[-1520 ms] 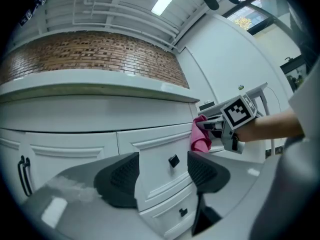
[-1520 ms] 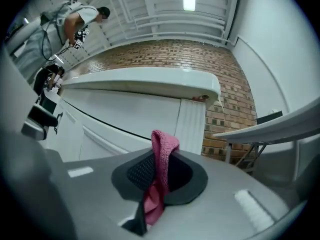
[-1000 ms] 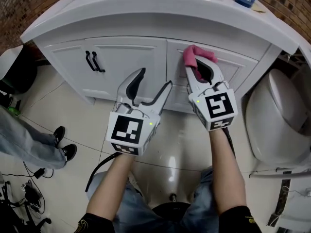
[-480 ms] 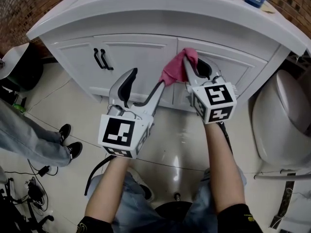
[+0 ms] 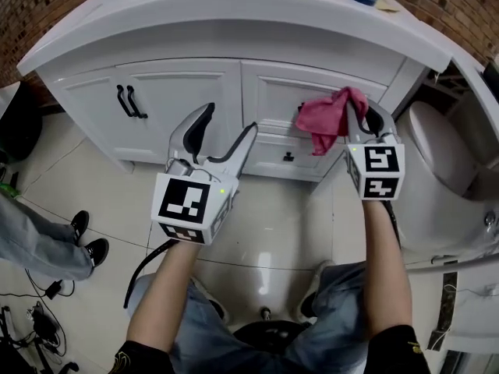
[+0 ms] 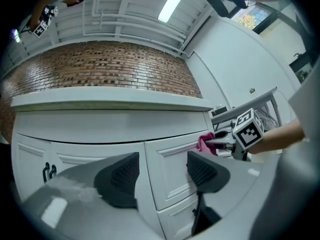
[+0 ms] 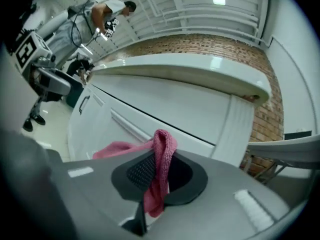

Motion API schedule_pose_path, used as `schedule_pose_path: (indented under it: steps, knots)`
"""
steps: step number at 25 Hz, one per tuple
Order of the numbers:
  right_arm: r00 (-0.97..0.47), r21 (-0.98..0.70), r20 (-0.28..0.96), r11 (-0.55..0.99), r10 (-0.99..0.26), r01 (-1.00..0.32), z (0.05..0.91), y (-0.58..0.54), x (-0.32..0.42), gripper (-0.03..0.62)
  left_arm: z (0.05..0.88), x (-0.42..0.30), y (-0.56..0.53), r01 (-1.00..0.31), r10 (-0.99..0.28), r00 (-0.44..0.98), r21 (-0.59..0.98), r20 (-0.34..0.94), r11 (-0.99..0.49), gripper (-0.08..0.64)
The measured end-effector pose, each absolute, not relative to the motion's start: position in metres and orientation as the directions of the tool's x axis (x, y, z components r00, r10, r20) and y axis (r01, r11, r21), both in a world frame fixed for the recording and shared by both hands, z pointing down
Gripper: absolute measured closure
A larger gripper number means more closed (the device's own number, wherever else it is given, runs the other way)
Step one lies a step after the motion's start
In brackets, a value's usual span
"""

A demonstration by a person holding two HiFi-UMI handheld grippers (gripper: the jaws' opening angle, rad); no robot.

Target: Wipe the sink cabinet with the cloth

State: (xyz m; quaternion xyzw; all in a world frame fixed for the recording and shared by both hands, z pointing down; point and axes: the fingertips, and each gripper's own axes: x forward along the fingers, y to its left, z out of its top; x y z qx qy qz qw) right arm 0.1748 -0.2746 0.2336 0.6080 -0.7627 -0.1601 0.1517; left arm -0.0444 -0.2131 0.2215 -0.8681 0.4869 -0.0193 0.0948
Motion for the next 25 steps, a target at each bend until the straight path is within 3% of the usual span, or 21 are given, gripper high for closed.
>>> schedule_pose_path:
  steps: [4,6,12,19,25]
  knots:
    - [-0.059,0.430,0.053,0.076,-0.997,-0.900,0.243,-0.267,0.235,0.569,0.232,-0.035,-0.222,-0.827,-0.841,0.539,-0.208,-0.036,-0.522,0.255]
    - [-0.057,0.394,0.058,0.075,-0.997,-0.916,0.247,-0.266,0.242,0.569,0.232,-0.035,-0.227,-0.832,-0.844,0.535,-0.197,-0.038,-0.519,0.255]
    - [-0.291,0.327,0.000,0.275,-0.957,-0.904,0.234,-0.264,0.161,0.569,0.234,-0.038,-0.233,-0.835,-0.847,0.529,-0.199,-0.039,-0.513,0.255]
    - [-0.597,0.372,0.045,0.568,-0.801,-0.734,0.259,-0.257,-0.001,0.569,0.217,-0.075,-0.224,-0.882,-0.885,0.458,-0.172,-0.088,-0.440,0.258]
    - [-0.653,0.324,0.110,0.648,-0.750,-0.689,0.293,-0.274,-0.062,0.569,0.205,-0.103,-0.216,-0.910,-0.907,0.407,-0.135,-0.110,-0.392,0.258]
